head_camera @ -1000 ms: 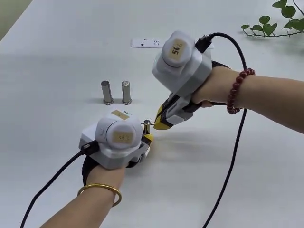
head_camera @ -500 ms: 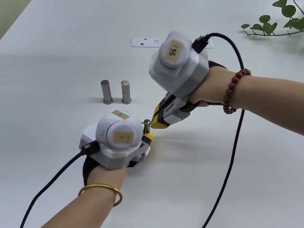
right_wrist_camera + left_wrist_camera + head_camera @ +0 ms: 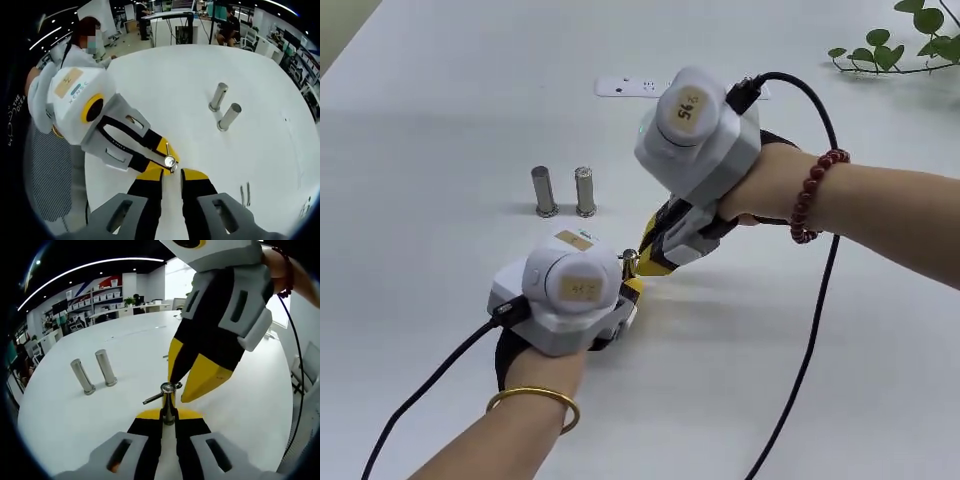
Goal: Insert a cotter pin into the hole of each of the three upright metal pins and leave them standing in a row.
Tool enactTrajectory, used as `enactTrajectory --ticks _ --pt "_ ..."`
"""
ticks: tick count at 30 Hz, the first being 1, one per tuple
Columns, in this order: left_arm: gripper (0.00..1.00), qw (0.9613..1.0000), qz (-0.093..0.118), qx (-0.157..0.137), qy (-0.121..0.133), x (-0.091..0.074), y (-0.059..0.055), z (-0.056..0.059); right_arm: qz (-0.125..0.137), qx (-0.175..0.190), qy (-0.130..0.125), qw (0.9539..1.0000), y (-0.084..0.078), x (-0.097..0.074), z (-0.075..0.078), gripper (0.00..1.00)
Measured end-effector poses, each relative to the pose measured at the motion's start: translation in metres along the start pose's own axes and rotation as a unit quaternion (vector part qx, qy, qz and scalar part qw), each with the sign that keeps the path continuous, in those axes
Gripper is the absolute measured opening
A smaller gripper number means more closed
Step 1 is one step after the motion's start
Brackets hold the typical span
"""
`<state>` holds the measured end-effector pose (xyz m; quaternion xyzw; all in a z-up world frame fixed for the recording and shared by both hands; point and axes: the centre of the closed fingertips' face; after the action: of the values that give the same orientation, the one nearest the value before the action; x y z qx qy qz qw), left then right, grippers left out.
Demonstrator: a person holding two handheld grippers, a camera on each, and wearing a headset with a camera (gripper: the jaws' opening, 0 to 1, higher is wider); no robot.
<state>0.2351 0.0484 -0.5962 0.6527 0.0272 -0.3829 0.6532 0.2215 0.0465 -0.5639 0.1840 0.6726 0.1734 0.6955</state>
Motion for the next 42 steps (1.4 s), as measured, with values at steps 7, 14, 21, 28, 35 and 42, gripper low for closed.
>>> enactTrajectory --ticks 7,14,21,28,35,42 --pt "0.05 1.0000 0.002 -0.003 -0.003 0.000 0.000 0.000 0.030 0.052 -0.027 0.9979 -0.004 -0.006 0.005 0.14" --pt "0.05 1.0000 0.001 -0.004 -0.006 0.000 0.001 -0.001 0.071 0.111 -0.047 0.9901 -0.010 -0.011 0.009 0.19" --pt "0.05 1.0000 -0.004 -0.005 -0.003 0.000 0.002 -0.007 0.095 0.155 -0.068 0.9810 -0.020 -0.017 0.013 0.23" --pt "0.05 0.9999 -0.005 -0.006 0.010 -0.003 0.004 -0.024 0.104 0.191 -0.074 0.9732 -0.034 -0.016 0.010 0.25" --pt "0.05 0.9997 -0.007 -0.003 0.021 -0.006 0.010 -0.047 0.107 0.209 -0.073 0.9692 -0.040 -0.015 0.002 0.24" --pt "0.05 0.9994 -0.003 0.003 0.033 -0.009 0.017 -0.069 0.110 0.219 -0.074 0.9668 -0.044 -0.017 -0.002 0.24"
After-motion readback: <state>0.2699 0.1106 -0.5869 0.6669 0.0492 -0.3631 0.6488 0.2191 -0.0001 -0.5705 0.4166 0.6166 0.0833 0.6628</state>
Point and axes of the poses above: the centre of the closed fingertips' face, and the gripper's own axes: x roughly forward along the fingers, z roughly to its right, y roughly out of its top, and after that the axes turned 9 degrees about -x, right-handed
